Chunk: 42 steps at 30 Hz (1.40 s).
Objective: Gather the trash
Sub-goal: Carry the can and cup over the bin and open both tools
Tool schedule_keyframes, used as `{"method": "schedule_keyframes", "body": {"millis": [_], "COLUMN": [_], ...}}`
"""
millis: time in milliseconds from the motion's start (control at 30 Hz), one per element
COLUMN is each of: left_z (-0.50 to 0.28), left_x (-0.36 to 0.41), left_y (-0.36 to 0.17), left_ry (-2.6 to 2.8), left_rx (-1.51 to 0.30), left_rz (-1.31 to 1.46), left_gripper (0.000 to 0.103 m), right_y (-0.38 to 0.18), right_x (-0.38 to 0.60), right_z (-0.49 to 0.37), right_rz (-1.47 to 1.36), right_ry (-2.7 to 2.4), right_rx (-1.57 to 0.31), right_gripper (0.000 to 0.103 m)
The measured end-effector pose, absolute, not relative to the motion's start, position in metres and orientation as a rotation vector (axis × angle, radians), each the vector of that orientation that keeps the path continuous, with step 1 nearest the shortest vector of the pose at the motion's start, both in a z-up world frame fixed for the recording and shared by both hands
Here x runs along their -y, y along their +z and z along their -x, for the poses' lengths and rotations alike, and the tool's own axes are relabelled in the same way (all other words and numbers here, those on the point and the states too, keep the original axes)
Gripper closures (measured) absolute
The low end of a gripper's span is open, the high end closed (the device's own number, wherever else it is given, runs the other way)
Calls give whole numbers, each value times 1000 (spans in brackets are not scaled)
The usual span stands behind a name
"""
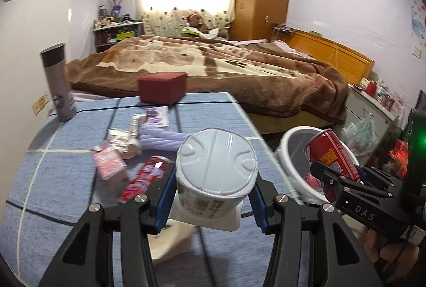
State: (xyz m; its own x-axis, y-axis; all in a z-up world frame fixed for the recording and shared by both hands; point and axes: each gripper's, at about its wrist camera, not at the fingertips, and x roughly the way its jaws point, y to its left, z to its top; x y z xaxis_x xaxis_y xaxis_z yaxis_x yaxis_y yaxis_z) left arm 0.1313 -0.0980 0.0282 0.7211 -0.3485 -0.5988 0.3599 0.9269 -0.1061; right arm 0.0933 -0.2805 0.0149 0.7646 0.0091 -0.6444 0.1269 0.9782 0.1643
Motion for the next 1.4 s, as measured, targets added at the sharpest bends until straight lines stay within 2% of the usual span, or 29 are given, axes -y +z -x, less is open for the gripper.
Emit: {"method": "schedule_keyframes", "body": {"millis": [467,867,1400], "left_z": [-125,-127,-149], "left_x": [197,263,294], "left_y": [27,14,-9], "left_ry": [-545,-641,-681], "left_rx": [-671,-702,-793], "left_rz": [-93,-136,-113], "left_gripper": [50,50,49], "right_y": [13,-8,-32], "right_x": [348,391,421], "right_z": [-73,-73,-87], "right_rz": [-243,-274,-259], "right_ry": [-195,-271,-309], "right_rx": [-690,-758,-833], "right_gripper": [49,49,48]}}
